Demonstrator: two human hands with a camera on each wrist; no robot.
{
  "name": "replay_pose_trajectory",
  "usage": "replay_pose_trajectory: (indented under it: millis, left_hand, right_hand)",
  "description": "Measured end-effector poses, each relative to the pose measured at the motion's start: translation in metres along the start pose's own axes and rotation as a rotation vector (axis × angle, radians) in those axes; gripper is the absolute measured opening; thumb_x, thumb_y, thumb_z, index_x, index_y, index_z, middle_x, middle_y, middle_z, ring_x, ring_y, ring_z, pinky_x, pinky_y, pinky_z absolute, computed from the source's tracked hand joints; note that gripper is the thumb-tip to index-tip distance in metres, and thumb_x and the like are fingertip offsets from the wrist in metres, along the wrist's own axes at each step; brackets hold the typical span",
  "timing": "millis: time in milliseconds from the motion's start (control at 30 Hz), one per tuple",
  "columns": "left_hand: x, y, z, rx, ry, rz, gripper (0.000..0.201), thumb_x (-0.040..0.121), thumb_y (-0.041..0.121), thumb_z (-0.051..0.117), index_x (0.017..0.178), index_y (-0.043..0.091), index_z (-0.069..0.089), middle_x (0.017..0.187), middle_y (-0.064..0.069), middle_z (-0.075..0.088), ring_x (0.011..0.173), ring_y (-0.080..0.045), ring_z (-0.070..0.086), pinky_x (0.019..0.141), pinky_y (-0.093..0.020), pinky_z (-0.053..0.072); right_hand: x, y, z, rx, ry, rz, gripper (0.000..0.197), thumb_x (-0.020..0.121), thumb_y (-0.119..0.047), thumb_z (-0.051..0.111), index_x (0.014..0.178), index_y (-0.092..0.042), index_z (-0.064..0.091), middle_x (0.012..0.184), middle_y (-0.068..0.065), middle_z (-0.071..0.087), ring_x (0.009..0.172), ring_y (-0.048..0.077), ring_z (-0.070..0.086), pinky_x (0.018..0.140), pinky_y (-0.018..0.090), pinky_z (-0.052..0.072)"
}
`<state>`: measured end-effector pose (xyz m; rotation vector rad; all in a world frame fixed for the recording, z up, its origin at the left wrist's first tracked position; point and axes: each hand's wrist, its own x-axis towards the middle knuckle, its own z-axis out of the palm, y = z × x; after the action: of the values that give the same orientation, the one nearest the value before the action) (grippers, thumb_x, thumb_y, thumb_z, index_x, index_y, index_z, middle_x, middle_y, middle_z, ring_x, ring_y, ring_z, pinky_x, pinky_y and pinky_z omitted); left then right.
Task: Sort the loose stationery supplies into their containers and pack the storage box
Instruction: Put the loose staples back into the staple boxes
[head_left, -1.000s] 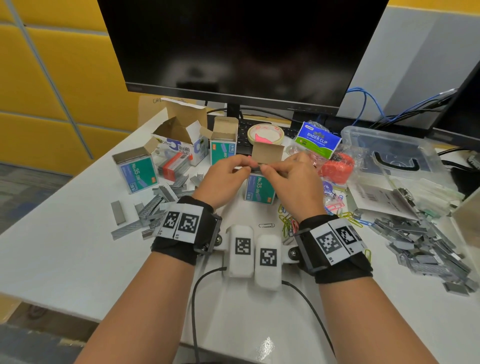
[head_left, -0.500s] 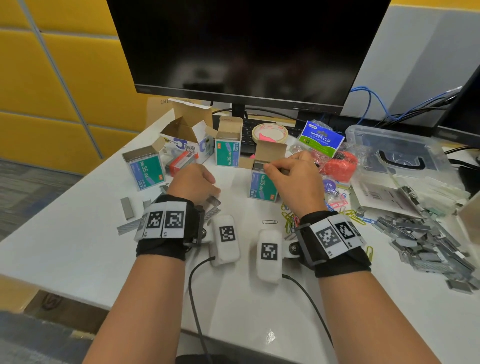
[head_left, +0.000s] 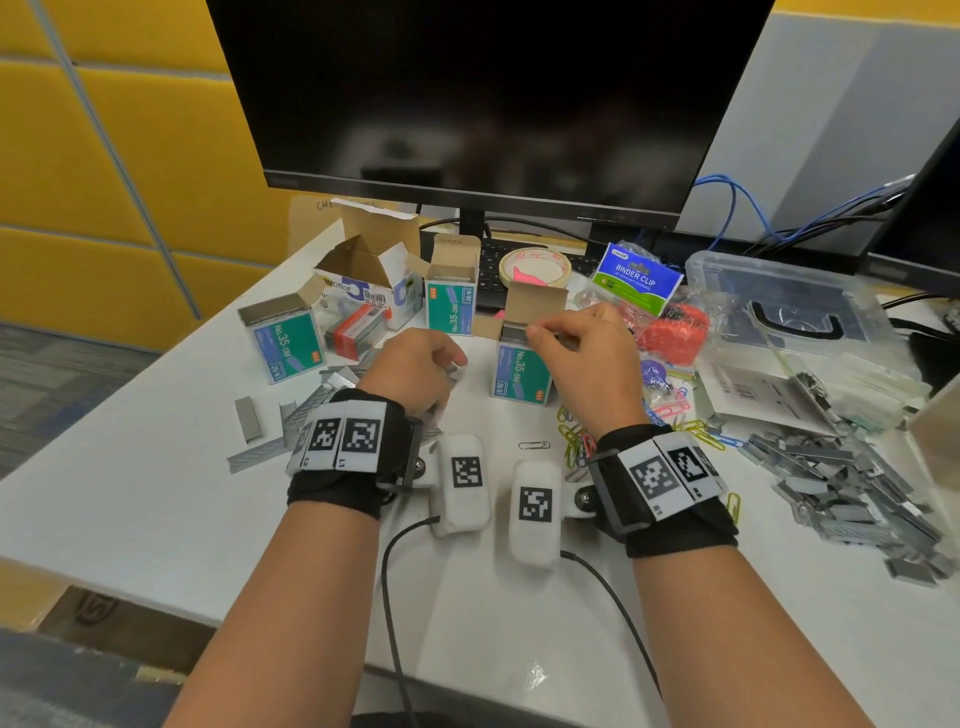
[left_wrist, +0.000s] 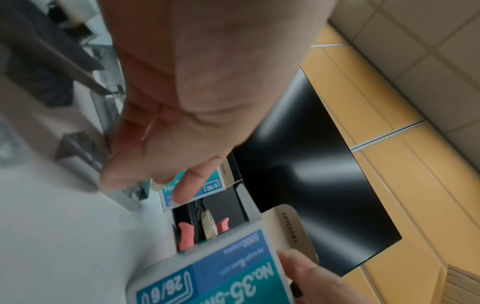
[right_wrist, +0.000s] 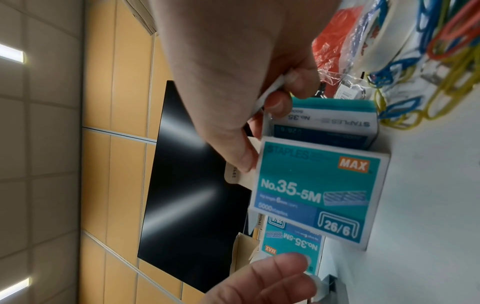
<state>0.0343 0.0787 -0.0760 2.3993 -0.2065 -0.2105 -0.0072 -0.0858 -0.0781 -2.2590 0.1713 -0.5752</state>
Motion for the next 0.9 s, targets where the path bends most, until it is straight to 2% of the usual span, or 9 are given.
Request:
replay_pose_trajectory:
  millis: [67,100,233,333,400,533,700,800,900]
  left_hand:
    - [0.0012,0.0001,0.0013,0.001,0.031,0.020,0.042,0.078,-0.010,0.062,0.111,0.017,0.062,0.110,-0.003,0.059,0.100,-0.019,0.054,0.087,-0.030,0.049]
    - [0.0016,-0.0001,0.0014,0.004,0.037,0.024,0.042,0.078,-0.007,0.065,0.112,0.017,0.062,0.110,-0.002,0.058,0.099,-0.019,0.054,0.089,-0.030,0.048]
    - [0.0019,-0.0003,0.0002,0.030,0.012,0.022,0.046,0.075,0.005,0.075,0.116,0.018,0.059,0.107,0.001,0.056,0.095,-0.017,0.052,0.086,-0.029,0.046]
    - [0.0018,-0.0007,0.0002,0.041,-0.010,0.011,0.048,0.076,0.002,0.073,0.118,0.018,0.059,0.106,0.002,0.057,0.094,-0.016,0.053,0.080,-0.026,0.044]
    - [0.0023,-0.0014,0.0006,0.044,-0.010,0.015,0.049,0.075,-0.001,0.072,0.119,0.018,0.058,0.108,0.000,0.058,0.094,-0.016,0.053,0.079,-0.025,0.044]
    - [0.0021,-0.0002,0.0021,0.020,0.034,0.064,0.045,0.081,0.005,0.069,0.121,0.018,0.056,0.114,-0.003,0.058,0.096,-0.016,0.051,0.086,-0.026,0.043]
    - [0.0038,-0.0027,0.0024,0.017,0.082,0.083,0.039,0.086,0.008,0.063,0.123,0.019,0.054,0.118,-0.005,0.055,0.100,-0.014,0.046,0.088,-0.026,0.038]
    - [0.0022,-0.0025,0.0026,0.040,0.007,0.067,0.035,0.085,0.017,0.067,0.119,0.020,0.057,0.110,0.001,0.056,0.099,-0.015,0.051,0.084,-0.025,0.040]
    - [0.0016,-0.0017,0.0021,0.088,-0.068,0.062,0.041,0.079,0.012,0.073,0.118,0.020,0.059,0.103,0.004,0.057,0.094,-0.014,0.053,0.080,-0.025,0.040]
  right_hand:
    - [0.0000,-0.0003,-0.0019,0.046,0.031,-0.017,0.020,0.090,-0.031,0.058,0.104,-0.023,0.070,0.100,0.003,0.048,0.094,0.015,0.052,0.083,0.035,0.048]
    - [0.0000,-0.0005,-0.0028,0.058,0.044,-0.025,0.021,0.091,-0.030,0.057,0.106,-0.023,0.069,0.099,0.002,0.047,0.093,0.014,0.052,0.081,0.032,0.047]
    - [0.0008,-0.0003,-0.0044,0.071,0.111,-0.050,0.023,0.092,-0.029,0.055,0.112,-0.024,0.066,0.098,0.002,0.049,0.088,0.012,0.050,0.073,0.023,0.042]
    - [0.0016,0.0007,-0.0045,0.063,0.135,-0.061,0.025,0.093,-0.028,0.053,0.116,-0.025,0.064,0.095,0.003,0.050,0.085,0.009,0.044,0.065,0.010,0.033]
    - [0.0015,0.0007,-0.0046,0.092,0.168,-0.076,0.027,0.093,-0.025,0.053,0.118,-0.024,0.063,0.094,0.003,0.051,0.084,0.007,0.043,0.065,0.007,0.030]
    - [0.0018,-0.0003,-0.0037,0.274,0.266,-0.033,0.033,0.092,-0.018,0.054,0.125,-0.022,0.056,0.092,-0.001,0.054,0.082,0.006,0.045,0.072,0.014,0.038]
    - [0.0033,0.0033,-0.0049,0.361,0.277,0.054,0.036,0.097,-0.017,0.048,0.133,-0.017,0.048,0.122,0.000,0.056,0.109,0.012,0.050,0.082,0.011,0.043]
    - [0.0030,0.0034,-0.0046,0.339,0.272,0.054,0.035,0.097,-0.017,0.047,0.132,-0.016,0.050,0.129,0.001,0.054,0.117,0.015,0.049,0.096,0.027,0.045]
    - [0.0037,0.0045,-0.0038,0.340,0.275,0.058,0.034,0.097,-0.017,0.047,0.131,-0.017,0.051,0.128,0.001,0.055,0.117,0.015,0.050,0.098,0.034,0.045]
